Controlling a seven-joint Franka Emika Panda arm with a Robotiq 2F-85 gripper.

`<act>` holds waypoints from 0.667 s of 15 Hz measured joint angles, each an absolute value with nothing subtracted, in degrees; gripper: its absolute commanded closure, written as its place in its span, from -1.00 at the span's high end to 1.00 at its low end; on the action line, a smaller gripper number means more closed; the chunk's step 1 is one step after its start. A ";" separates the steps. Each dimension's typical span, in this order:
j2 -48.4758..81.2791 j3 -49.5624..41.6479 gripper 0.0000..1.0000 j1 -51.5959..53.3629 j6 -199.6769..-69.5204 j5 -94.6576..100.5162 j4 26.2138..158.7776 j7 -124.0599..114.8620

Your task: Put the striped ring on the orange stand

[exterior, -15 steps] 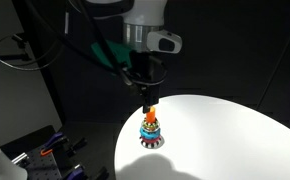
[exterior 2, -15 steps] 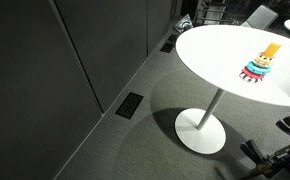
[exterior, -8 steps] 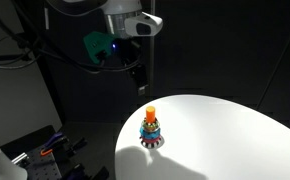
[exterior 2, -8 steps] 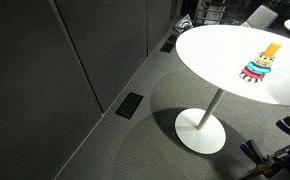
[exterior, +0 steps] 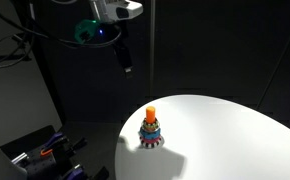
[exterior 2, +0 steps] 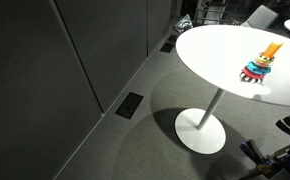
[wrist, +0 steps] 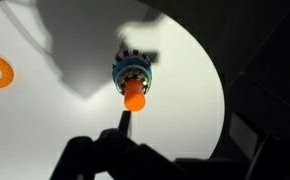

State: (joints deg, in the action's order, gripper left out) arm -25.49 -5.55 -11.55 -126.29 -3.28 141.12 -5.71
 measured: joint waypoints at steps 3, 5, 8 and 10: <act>-26.12 -4.24 1.00 -11.54 -124.81 -2.45 140.70 -8.85; -26.21 -4.08 1.00 -11.50 -124.40 -2.30 140.52 -9.47; -26.04 -4.12 1.00 -11.49 -124.43 -2.30 140.71 -9.47; -26.03 -4.13 1.00 -11.49 -124.43 -2.30 140.71 -9.47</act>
